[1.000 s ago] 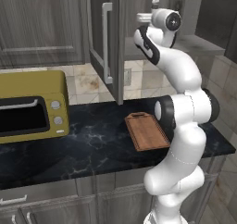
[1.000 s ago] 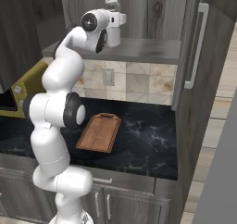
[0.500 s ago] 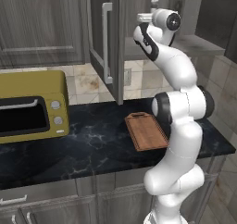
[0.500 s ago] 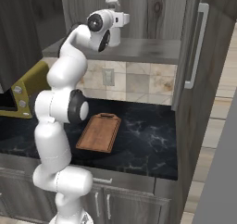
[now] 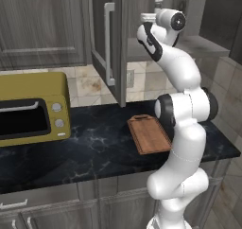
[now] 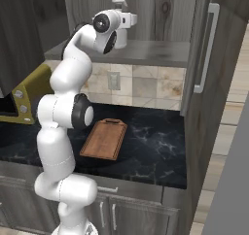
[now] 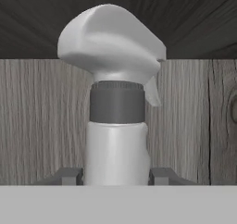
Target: Grab the spray bottle from the cabinet, then place it next to the cutting board for sanitizing. Then grab the dish brush from the countertop next to the sink and place it next to the cutting board.
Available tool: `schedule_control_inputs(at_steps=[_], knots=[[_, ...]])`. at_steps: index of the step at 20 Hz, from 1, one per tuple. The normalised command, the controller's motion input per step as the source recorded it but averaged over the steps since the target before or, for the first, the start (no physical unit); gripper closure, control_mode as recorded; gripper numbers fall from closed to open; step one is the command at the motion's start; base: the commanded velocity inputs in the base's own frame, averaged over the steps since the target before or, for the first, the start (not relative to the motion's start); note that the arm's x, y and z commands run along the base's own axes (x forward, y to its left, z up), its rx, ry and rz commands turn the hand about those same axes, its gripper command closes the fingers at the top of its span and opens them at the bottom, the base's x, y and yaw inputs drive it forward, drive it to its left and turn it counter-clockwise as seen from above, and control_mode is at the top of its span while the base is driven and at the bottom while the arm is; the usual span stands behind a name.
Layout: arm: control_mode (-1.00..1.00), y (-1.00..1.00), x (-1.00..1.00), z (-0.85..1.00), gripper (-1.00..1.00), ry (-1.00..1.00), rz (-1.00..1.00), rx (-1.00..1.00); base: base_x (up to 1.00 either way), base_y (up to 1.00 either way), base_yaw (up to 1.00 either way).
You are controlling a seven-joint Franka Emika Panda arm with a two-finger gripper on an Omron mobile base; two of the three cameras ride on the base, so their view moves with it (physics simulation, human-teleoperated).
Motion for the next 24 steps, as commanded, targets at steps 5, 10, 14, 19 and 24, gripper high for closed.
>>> schedule_control_inputs(at_steps=[5,10,14,19,24], knots=[[-1.00,0.00,-0.04,0.00,1.00,0.03,0.00,0.00,0.00,0.00,0.00],[-1.00,0.00,-0.38,0.00,1.00,0.00,0.00,0.01,0.00,0.00,0.00],[-1.00,0.00,-0.79,0.00,1.00,-0.01,0.00,0.01,0.00,0.00,0.00],[-1.00,0.00,-0.97,-0.04,1.00,-0.03,0.00,0.06,0.00,0.00,0.00],[-1.00,0.01,-1.00,-0.12,1.00,-0.10,0.00,0.10,0.00,0.00,0.00]])
